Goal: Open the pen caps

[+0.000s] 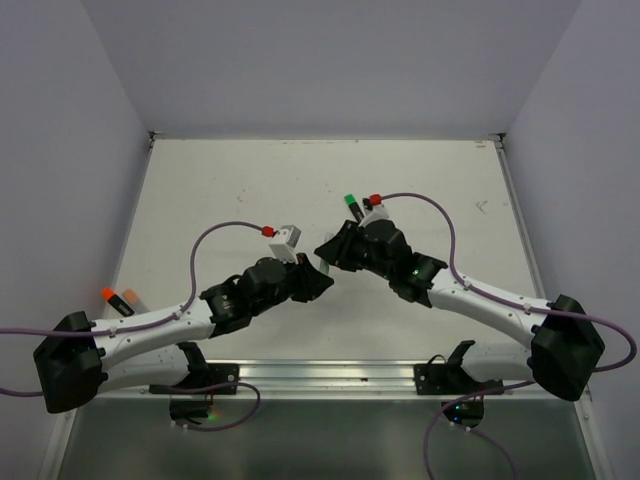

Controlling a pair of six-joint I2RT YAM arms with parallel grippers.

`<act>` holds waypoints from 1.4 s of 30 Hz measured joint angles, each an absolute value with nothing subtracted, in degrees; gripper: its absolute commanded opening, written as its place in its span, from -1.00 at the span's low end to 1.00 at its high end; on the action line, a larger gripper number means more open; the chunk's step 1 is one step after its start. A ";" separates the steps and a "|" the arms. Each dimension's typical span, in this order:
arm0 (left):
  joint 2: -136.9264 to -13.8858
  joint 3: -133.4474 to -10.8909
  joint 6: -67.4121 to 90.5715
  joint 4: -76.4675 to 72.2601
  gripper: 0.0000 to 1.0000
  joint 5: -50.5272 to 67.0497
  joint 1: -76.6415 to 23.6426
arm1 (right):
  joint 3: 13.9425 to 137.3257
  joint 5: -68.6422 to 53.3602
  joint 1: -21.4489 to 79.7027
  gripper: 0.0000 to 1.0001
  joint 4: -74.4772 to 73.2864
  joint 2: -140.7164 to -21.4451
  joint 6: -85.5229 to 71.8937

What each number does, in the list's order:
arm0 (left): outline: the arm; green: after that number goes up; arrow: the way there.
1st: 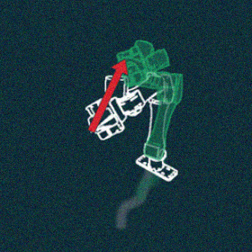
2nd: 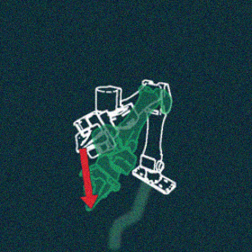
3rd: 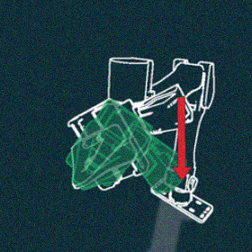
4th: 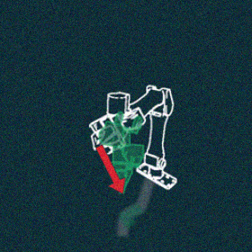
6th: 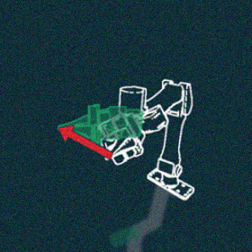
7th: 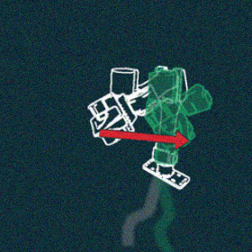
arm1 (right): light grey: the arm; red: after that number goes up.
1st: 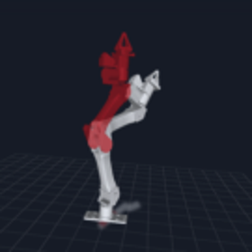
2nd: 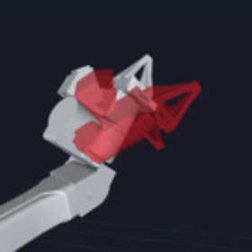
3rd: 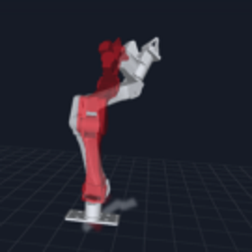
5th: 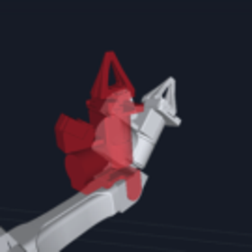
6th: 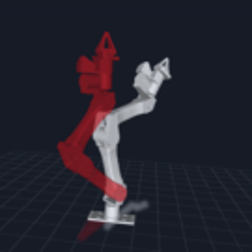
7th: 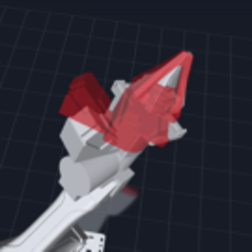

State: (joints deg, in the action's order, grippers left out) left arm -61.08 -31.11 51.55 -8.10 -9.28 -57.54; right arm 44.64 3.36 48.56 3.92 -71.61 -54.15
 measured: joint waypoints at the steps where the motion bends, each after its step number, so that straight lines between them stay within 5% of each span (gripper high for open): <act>1: -61.28 -31.33 51.35 -7.97 -1.00 -9.28 -57.56 | 44.64 3.38 48.45 -1.00 3.90 -71.61 -54.13; 16: -55.16 -24.49 50.13 -16.23 -1.00 -8.32 -57.39 | 44.10 3.36 48.01 -1.00 5.32 -70.19 -55.59; 27: -50.63 -23.79 49.82 -12.21 -1.00 -7.97 -57.41 | 43.97 7.99 26.70 -1.00 7.46 -67.81 -53.65; 42: -54.65 -24.82 50.98 -4.60 -1.00 -14.79 -57.41 | 46.81 17.02 11.51 -1.00 -24.10 -68.77 -40.56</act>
State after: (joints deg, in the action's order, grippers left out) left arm -54.65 -24.82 50.98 -4.60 -14.79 -57.41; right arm 46.81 17.02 11.51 -24.10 -68.77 -40.56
